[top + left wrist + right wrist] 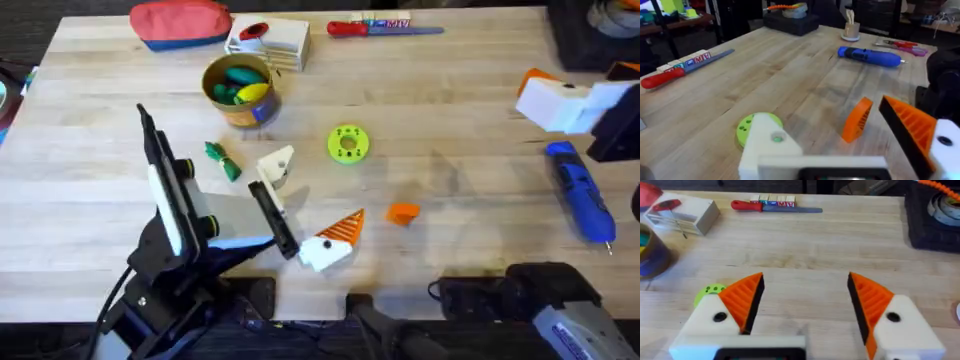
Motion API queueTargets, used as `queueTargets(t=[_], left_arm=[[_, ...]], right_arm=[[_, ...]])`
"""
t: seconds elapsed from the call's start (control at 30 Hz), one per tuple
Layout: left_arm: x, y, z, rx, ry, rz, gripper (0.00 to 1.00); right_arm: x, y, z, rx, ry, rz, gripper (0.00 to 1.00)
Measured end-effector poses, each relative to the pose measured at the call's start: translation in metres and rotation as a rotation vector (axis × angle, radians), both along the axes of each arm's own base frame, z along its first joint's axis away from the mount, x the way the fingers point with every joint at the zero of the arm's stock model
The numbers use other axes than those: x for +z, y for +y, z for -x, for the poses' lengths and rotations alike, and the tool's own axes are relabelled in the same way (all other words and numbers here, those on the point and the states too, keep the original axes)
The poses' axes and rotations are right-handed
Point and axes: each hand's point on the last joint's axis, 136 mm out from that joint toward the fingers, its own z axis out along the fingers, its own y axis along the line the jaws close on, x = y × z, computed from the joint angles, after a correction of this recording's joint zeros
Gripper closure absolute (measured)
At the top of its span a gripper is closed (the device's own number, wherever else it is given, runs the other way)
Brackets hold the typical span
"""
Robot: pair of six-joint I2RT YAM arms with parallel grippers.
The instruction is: Pick up the gripper from the table and insert it into the empty holder that is missing its gripper. Then pick up a screw, insert it into the mounting hole, and use the screwdriver to tighten it. Finally, clean up the table by picking up the vegetable and placing it into the bucket.
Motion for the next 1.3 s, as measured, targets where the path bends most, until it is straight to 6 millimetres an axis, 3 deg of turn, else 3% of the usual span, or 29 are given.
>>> queueTargets(t=[0.77, 0.97, 1.07, 1.1, 1.13, 1.3], left_arm=[[0.0, -0.001, 0.001, -0.007, 0.006, 0.003, 0.049], [0.0, -0.001, 0.001, -0.007, 0.006, 0.003, 0.049], [0.0, -0.001, 0.001, -0.007, 0.006, 0.004, 0.049], [0.0, -0.001, 0.001, -0.007, 0.006, 0.003, 0.049], [0.0, -0.001, 0.001, -0.007, 0.006, 0.003, 0.049], [0.0, -0.001, 0.001, -0.007, 0.006, 0.004, 0.049]], right_arm=[[-0.001, 0.003, 0.001, 0.009, 0.007, -0.019, 0.01], [-0.02, 0.022, 0.014, 0.07, 0.114, -0.142, 0.009], [-0.041, 0.042, 0.029, 0.171, 0.241, -0.186, 0.009], [-0.065, 0.063, 0.049, 0.299, 0.389, -0.191, 0.009], [-0.071, 0.069, 0.055, 0.341, 0.431, -0.185, 0.009], [-0.076, 0.088, 0.063, 0.479, 0.471, -0.161, 0.007]])
